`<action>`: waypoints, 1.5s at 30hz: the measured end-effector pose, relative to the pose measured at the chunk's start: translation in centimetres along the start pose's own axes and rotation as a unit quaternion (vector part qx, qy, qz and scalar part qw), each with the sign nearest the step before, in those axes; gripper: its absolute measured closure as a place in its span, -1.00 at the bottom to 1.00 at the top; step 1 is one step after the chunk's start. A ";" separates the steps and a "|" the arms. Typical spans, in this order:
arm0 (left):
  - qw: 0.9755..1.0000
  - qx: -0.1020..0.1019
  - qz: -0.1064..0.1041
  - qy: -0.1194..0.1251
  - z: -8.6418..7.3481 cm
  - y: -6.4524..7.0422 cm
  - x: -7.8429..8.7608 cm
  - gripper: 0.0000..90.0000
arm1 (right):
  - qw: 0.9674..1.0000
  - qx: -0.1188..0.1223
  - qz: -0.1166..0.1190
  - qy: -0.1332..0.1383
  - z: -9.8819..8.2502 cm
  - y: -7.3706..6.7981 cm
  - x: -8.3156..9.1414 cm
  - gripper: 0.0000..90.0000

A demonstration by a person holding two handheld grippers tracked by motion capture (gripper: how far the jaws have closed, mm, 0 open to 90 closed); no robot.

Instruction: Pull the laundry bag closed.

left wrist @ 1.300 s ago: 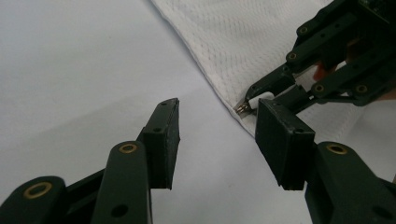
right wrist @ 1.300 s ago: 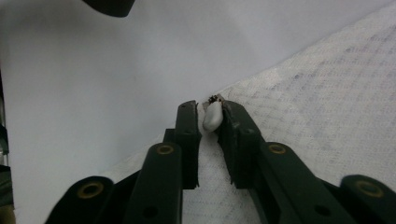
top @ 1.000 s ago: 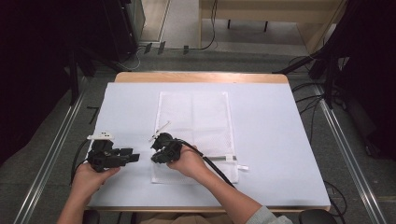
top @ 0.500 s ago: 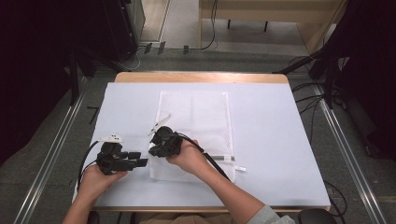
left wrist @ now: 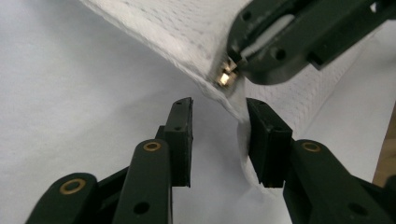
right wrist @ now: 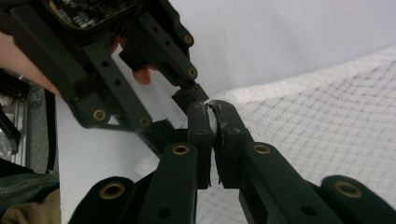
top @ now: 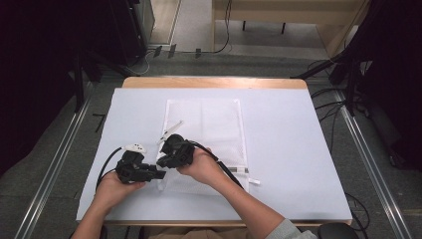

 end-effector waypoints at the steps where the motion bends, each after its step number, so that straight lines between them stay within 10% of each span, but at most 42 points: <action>1: 1.000 0.000 0.000 0.000 0.0 0.0 0.0 0.46 | 1.000 0.000 0.000 0.000 0.0 0.0 0.0 0.95; 16: 1.000 -0.012 -0.010 -0.009 0.1 0.2 0.1 0.95 | 1.000 -0.002 0.016 -0.017 -0.5 0.0 -0.2 0.95; 36: 0.999 -0.006 0.005 -0.034 0.0 0.1 0.4 1.00 | 1.000 -0.005 0.011 -0.018 -1.6 0.7 -0.6 0.97; 45: 1.000 0.001 -0.019 -0.023 0.1 -0.2 0.1 0.96 | 1.000 -0.005 0.023 -0.008 -1.6 0.8 -0.4 0.97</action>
Point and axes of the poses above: each handheld gripper's, and its own axes: x roughly backward along the jaws, z roughly out of its top, y roughly to its right, the point moved 5 cm from there along -x, roughly forward along the jaws, and after that the axes turned 5 degrees about -y, right-handed, at the moved point
